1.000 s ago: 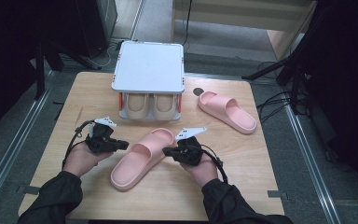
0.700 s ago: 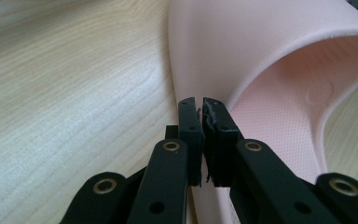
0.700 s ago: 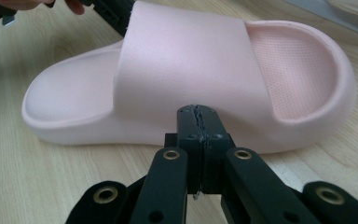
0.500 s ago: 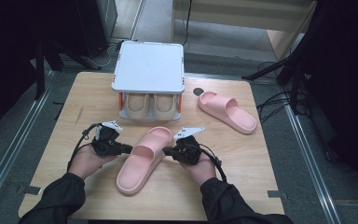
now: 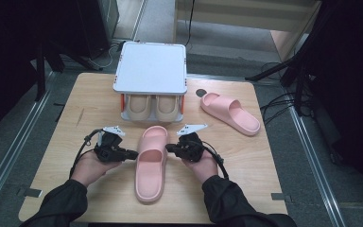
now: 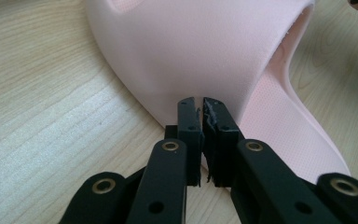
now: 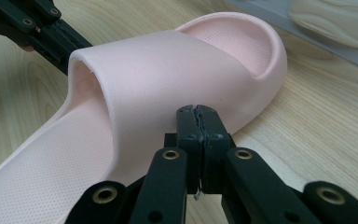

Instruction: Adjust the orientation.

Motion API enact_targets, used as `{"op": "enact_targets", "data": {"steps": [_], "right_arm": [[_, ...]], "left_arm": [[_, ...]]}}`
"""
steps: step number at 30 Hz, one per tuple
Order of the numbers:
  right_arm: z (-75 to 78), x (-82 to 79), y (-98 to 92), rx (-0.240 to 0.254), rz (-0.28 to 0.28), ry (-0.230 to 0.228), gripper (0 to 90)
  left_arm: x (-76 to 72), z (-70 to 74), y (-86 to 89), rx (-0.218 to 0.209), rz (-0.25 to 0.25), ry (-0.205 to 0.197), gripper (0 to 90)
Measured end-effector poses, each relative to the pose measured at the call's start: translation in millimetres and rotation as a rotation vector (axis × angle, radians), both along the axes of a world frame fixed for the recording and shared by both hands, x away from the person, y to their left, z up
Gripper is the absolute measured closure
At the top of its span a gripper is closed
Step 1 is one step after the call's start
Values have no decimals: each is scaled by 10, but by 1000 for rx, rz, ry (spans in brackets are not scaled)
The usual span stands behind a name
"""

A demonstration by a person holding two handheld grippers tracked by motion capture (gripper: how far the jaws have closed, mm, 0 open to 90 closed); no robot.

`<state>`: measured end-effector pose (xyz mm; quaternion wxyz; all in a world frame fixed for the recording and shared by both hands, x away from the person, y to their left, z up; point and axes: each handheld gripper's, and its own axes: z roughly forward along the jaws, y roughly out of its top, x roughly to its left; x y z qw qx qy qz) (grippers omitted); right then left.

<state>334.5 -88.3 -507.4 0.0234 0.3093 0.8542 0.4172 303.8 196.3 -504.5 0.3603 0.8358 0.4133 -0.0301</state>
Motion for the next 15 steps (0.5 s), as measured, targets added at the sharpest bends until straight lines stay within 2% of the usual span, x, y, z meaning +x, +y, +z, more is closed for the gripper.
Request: {"op": "enact_targets", "data": {"steps": [5, 10, 15], "right_arm": [[3, -1, -12, 1, -6, -2, 853], [37, 5, -32, 17, 5, -18, 714], [88, 16, -72, 21, -3, -37, 651]], "left_arm": [[2, 53, 56, -16, 27, -19, 792], [-23, 142, 123, -43, 44, -55, 762], [-42, 185, 177, -65, 54, -51, 632]]}}
